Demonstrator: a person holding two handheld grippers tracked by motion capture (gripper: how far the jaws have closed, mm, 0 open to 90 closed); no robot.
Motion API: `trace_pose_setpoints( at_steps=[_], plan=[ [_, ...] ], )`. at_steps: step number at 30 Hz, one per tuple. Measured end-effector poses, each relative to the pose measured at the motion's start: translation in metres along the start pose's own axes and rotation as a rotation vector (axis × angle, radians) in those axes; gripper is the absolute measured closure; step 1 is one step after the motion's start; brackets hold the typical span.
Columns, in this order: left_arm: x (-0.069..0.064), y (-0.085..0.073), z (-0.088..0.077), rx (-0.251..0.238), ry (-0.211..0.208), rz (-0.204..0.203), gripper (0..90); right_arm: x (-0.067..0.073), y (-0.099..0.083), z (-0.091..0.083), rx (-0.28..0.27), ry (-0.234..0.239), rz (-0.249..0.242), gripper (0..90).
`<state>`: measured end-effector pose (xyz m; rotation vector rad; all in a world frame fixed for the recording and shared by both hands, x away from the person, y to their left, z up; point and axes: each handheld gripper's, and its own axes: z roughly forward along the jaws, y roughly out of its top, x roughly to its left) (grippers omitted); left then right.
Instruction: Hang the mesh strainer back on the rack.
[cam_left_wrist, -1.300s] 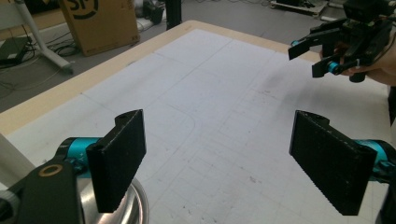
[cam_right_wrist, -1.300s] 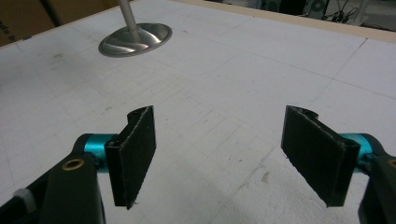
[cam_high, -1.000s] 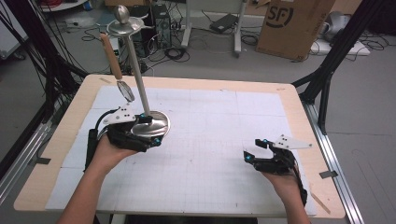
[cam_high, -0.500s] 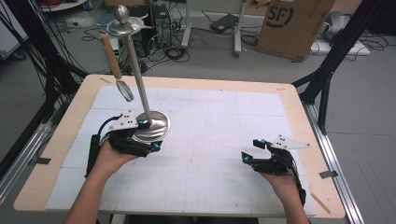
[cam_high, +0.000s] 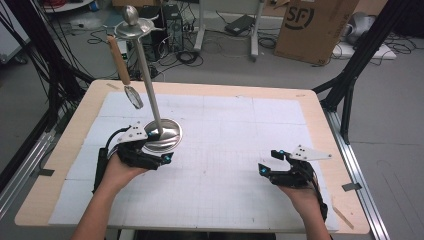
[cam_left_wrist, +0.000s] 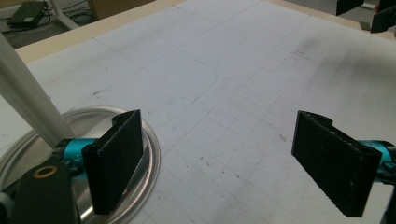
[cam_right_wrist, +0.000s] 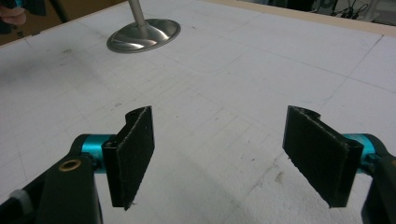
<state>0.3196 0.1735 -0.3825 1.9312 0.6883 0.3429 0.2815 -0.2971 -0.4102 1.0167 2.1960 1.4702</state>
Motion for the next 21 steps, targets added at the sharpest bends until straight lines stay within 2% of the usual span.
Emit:
trace_pose_setpoints(
  at_steps=[5, 21],
  plan=[
    [-0.0009, 0.0003, -0.0003, -0.007, -0.002, 0.004, 17.5, -0.0002, -0.0003, 0.0006, 0.001, -0.001, -0.004, 24.2],
    [-0.0014, -0.0001, 0.0013, 0.015, 0.008, 0.017, 17.5, 0.0, -0.0009, 0.0017, 0.008, -0.001, -0.008, 24.2]
  ],
)
